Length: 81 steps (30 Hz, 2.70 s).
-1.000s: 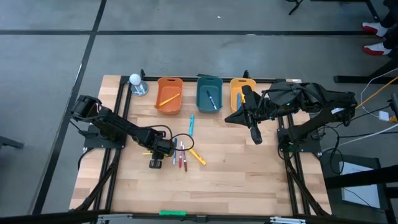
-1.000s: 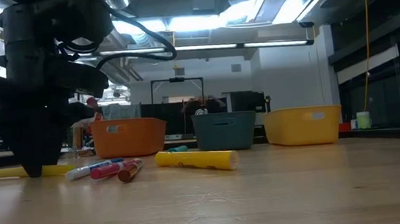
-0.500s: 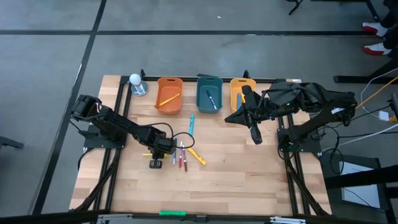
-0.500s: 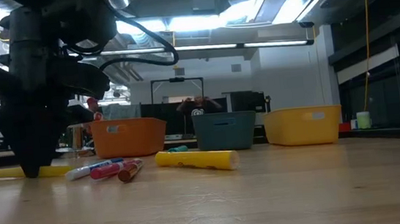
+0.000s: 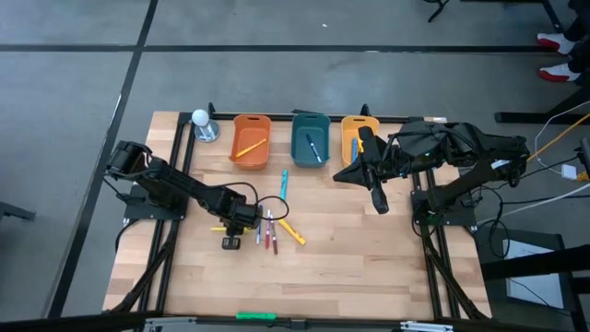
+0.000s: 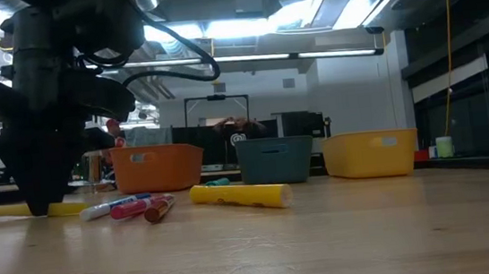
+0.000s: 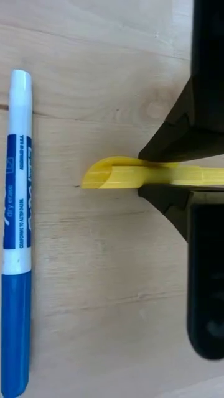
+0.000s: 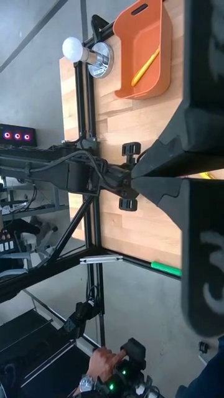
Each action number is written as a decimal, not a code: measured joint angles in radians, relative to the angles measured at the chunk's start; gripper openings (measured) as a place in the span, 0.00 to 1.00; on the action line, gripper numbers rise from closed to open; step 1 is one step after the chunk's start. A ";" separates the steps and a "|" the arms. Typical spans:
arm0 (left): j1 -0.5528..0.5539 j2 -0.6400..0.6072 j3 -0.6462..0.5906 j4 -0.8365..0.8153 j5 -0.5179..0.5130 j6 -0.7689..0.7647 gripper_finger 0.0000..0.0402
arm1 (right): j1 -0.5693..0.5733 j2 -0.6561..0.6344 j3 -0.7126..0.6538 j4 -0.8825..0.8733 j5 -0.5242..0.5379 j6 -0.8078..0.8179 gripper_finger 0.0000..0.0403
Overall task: Pick & Place Markers
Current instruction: Put the yellow pen into the orange bin
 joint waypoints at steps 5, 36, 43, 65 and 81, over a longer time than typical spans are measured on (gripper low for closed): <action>0.001 0.000 0.004 -0.009 0.007 -0.011 0.09 | 0.000 0.000 0.000 0.000 0.000 -0.005 0.00; 0.001 -0.273 0.007 -0.027 0.004 -0.189 0.09 | 0.000 0.000 0.000 0.000 0.000 -0.016 0.00; 0.001 -0.368 0.008 0.012 -0.015 -0.225 0.09 | 0.000 0.000 0.000 0.000 0.000 -0.016 0.00; 0.001 -0.569 0.008 0.335 -0.113 -0.260 0.09 | 0.000 0.000 0.000 0.001 0.000 -0.016 0.00; 0.094 -0.588 0.214 0.282 -0.193 -0.081 0.09 | 0.000 0.000 0.000 0.001 0.000 -0.013 0.00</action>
